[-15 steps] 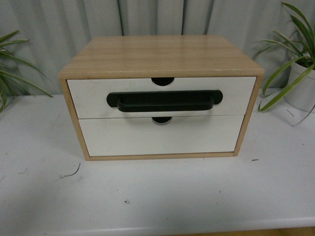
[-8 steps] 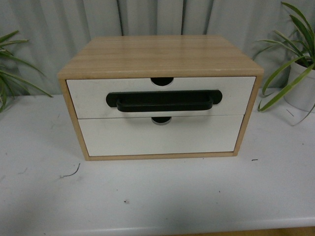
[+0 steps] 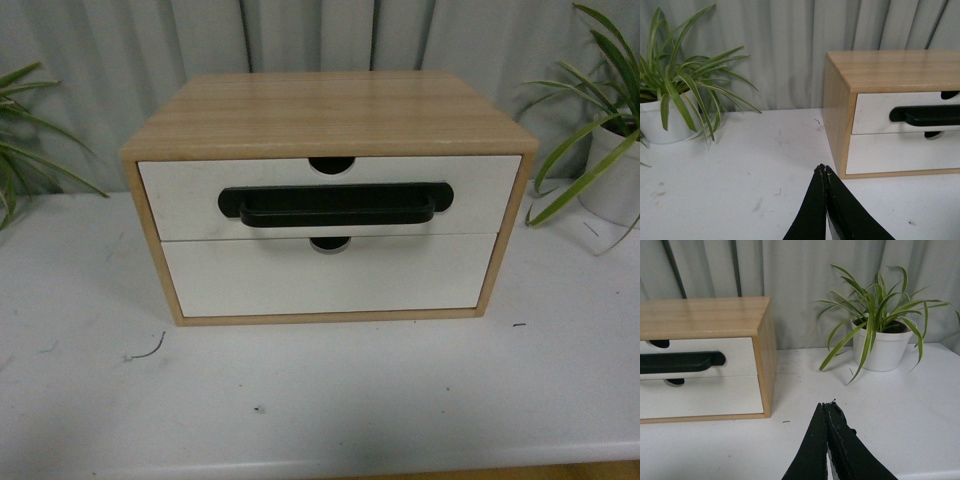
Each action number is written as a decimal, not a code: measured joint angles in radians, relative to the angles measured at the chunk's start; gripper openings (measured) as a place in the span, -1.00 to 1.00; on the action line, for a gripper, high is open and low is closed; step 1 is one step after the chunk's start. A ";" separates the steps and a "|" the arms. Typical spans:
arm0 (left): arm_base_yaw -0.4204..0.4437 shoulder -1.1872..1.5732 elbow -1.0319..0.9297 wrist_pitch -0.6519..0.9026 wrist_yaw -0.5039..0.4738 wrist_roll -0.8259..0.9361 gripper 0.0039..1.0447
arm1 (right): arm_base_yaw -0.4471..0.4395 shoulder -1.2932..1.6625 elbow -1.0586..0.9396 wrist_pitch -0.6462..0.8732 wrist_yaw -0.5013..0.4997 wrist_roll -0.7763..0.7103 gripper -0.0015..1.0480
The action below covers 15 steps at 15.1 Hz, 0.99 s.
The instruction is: Close drawer sideways
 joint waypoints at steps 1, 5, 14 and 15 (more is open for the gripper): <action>0.000 0.000 0.000 0.012 -0.001 0.000 -0.97 | 0.000 0.000 0.000 0.000 0.000 0.000 -0.96; 0.000 0.000 0.000 0.012 -0.001 0.000 -0.97 | 0.000 0.000 0.000 0.000 0.000 0.000 -0.96; 0.000 0.000 0.000 0.012 -0.001 0.000 0.90 | 0.000 0.000 0.000 0.000 0.000 -0.001 0.73; 0.000 0.000 0.000 0.012 -0.001 0.002 0.87 | 0.000 0.000 0.000 0.000 0.000 -0.001 0.92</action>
